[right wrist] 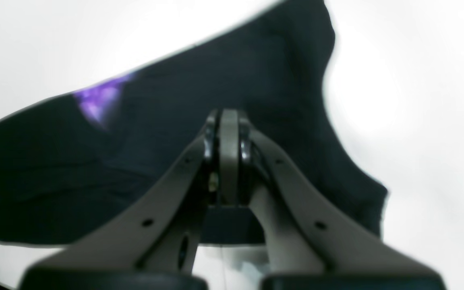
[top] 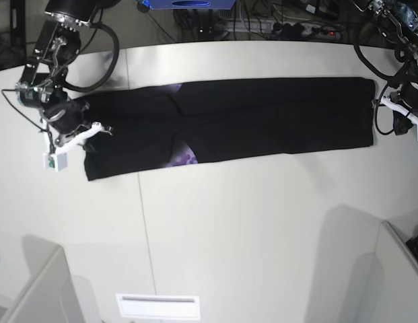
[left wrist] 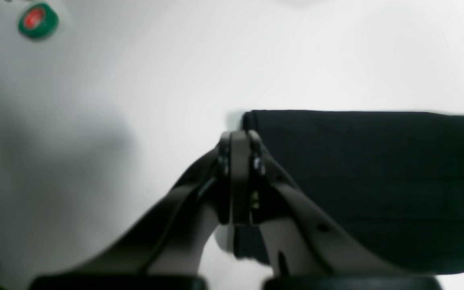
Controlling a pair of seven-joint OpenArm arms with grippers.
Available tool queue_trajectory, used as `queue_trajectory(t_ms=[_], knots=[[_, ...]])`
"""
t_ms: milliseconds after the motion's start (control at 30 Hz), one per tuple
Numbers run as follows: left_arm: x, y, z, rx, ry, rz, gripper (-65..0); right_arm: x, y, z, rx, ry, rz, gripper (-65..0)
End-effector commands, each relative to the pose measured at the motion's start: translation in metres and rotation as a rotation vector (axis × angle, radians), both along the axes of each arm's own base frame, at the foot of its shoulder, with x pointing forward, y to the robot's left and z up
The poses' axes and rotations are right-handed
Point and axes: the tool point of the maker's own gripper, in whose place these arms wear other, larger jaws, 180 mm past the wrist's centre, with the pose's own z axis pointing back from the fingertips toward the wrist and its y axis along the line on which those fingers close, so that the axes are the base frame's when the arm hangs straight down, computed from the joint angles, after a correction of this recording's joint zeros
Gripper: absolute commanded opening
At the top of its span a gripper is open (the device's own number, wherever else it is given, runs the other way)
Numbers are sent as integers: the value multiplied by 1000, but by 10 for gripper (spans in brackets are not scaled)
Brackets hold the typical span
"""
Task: Fold the T-shirt properly
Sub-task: 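Move both grippers to the ends of the folded strip and grasp them, then lift the strip end with the left gripper and fold it toward the right gripper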
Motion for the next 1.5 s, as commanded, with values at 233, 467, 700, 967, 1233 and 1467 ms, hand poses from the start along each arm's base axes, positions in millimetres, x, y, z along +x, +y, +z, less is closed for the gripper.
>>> queue_trajectory(t_ms=[233, 467, 700, 967, 1233, 1467], knots=[[-27, 20, -15, -165, -51, 59, -219, -6, 0, 2, -5, -13, 6, -650], [-34, 17, -52, -241, 14, 19, 0, -15, 11, -1, 19, -15, 72, -650], [-13, -3, -85, -305, 23, -42, 0, -22, 12, -6, 21, 3, 74, -650], [-17, -14, -115, -340, 79, -47, -20, -27, 11, -9, 21, 15, 72, -650], [-26, -12, -129, -375, 111, -20, -513, -27, 11, -9, 21, 15, 72, -650], [-18, 4, -125, -365, 99, -4, -650, -27, 11, -9, 21, 15, 71, -650]])
